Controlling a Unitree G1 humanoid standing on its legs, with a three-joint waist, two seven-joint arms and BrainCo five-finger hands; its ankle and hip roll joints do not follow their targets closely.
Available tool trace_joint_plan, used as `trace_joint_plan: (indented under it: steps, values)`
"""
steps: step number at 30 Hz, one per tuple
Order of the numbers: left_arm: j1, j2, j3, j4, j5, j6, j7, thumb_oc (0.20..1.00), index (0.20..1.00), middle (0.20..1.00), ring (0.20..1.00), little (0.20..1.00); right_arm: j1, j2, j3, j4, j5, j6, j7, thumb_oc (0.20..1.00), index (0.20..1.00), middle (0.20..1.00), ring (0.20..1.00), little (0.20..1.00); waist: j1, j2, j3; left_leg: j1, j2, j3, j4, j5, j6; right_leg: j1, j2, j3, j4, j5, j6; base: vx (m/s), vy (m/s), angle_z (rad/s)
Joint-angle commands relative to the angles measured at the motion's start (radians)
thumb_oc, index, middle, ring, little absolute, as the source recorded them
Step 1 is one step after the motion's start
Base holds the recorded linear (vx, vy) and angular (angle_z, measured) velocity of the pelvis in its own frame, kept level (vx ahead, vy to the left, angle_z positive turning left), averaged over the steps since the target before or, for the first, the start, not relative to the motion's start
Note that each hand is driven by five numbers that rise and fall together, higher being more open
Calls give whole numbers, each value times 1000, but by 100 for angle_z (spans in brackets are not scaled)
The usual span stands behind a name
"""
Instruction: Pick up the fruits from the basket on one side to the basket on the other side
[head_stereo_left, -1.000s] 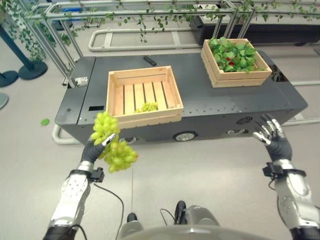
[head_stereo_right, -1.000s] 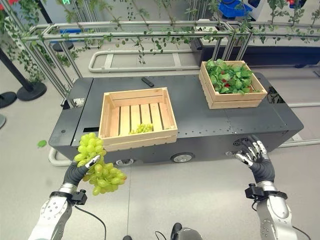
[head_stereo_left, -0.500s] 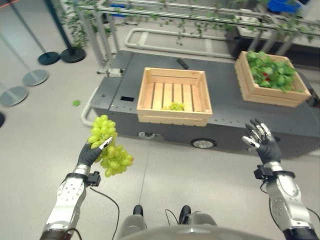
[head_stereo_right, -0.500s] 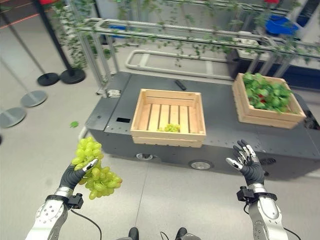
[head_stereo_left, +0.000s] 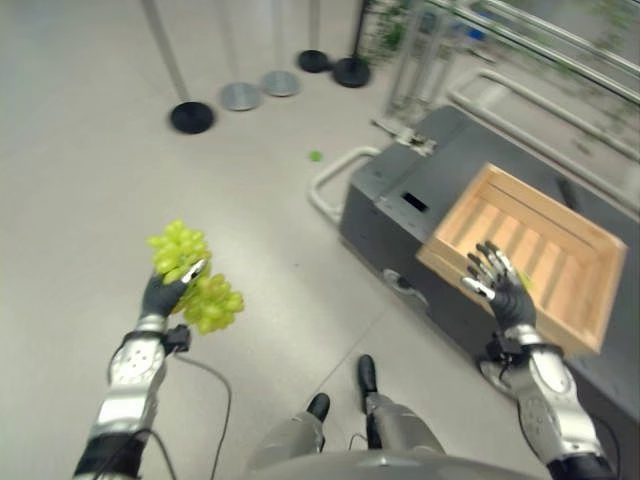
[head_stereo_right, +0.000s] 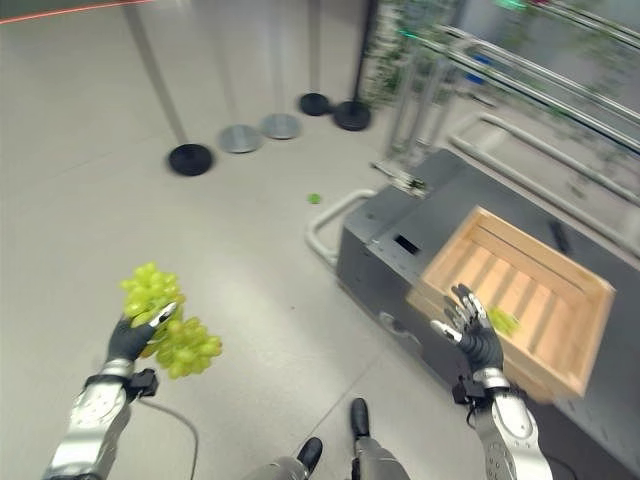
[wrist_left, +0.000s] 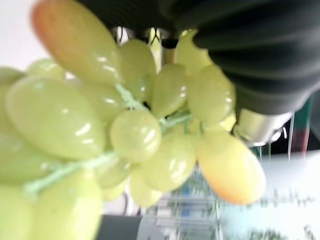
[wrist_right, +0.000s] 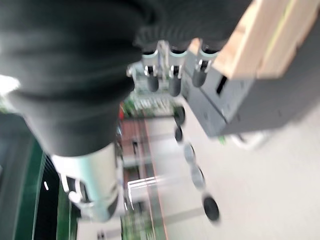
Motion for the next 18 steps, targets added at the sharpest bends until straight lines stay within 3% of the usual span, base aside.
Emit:
trace_joint_plan:
  steps: [1,2,3,4,5,7,9,13,14,15,16,17,18]
  values:
    - [61,81,25,-173,18,-85,12,200,200,200,200,200,-54,-23,-63,-10,15,-47,23,1000,1000,1000,1000,1000,4,-49,-36,160,49,-20,1,-102,-50,-22,-111,-26,53,91,62,267,-264,211]
    - [61,76,9,-169,18,-89,7,200,200,200,200,200,-32,-33,-68,-19,25,-45,44,1000,1000,1000,1000,1000,-5,-43,-57,165,84,-62,-8,-91,-89,6,-101,-11,91,70,51,182,-187,184]
    - [61,76,9,-169,18,-89,7,200,200,200,200,200,-32,-33,-68,-19,25,-45,44,1000,1000,1000,1000,1000,-5,-43,-57,165,84,-62,-8,-91,-89,6,-101,-11,91,70,51,335,-405,238]
    - [78,61,2,-170,15,-91,9,200,200,200,200,200,-25,-45,-60,-19,22,-45,50,1000,1000,1000,1000,1000,1,-30,-72,160,128,-74,-18,-49,-127,26,-94,-54,109,58,40,128,-218,197]
    - [78,61,2,-171,15,-91,9,200,200,200,200,200,-25,-45,-60,-19,22,-46,51,1000,1000,1000,1000,1000,-4,-33,-74,156,125,-80,-23,-42,-129,23,-100,-57,108,61,41,188,-291,200]
    - [91,51,-13,-184,-1,-91,-7,200,200,200,200,200,-23,-67,-55,-10,17,-44,55,1000,1000,1000,1000,1000,8,-22,-69,119,167,-46,0,-8,-157,81,-95,-130,106,27,20,147,-322,152]
    - [91,48,-25,-186,-18,-90,-15,200,200,200,200,200,-26,-82,-62,6,26,-46,53,1000,1000,1000,1000,1000,3,-18,-64,79,188,-4,2,7,-167,113,-83,-161,98,2,3,90,-303,159]
    - [93,48,-34,-203,-19,-90,-13,200,200,200,200,200,-48,-93,-54,18,34,-55,48,1000,1000,1000,1000,1000,16,-3,-48,3,243,97,-121,91,-199,144,-71,-278,84,-34,-23,-48,-185,159]
    - [82,48,-36,-201,-18,-89,-8,200,200,200,200,200,-53,-100,-53,14,33,-57,50,1000,1000,1000,1000,1000,13,1,-42,-39,247,166,-149,130,-195,146,-80,-318,82,-37,-22,-81,-98,129]
    - [75,48,-36,-200,-16,-86,-10,200,200,200,200,200,-55,-105,-53,10,26,-55,51,1000,1000,1000,1000,1000,12,2,-40,-46,254,238,-155,119,-181,154,-88,-347,88,-48,-23,-72,-58,129]
    - [74,48,-36,-201,-16,-86,-10,200,200,200,200,200,-56,-105,-53,10,26,-55,51,1000,1000,1000,1000,1000,10,2,-41,-50,252,237,-155,123,-180,150,-89,-348,87,-45,-21,-35,-58,101]
    - [65,49,-37,-197,-11,-85,-11,200,200,200,200,200,-59,-111,-50,5,19,-55,56,1000,1000,1000,1000,1000,2,1,-42,-58,272,339,-148,119,-164,160,-104,-388,89,-46,-23,-63,0,123]
    - [60,51,-44,-198,-1,-82,-23,200,200,200,200,200,-65,-116,-39,10,9,-50,61,1000,1000,1000,1000,1000,-10,-4,-46,-40,307,491,-119,81,-159,173,-133,-464,88,-46,-22,-29,17,136]
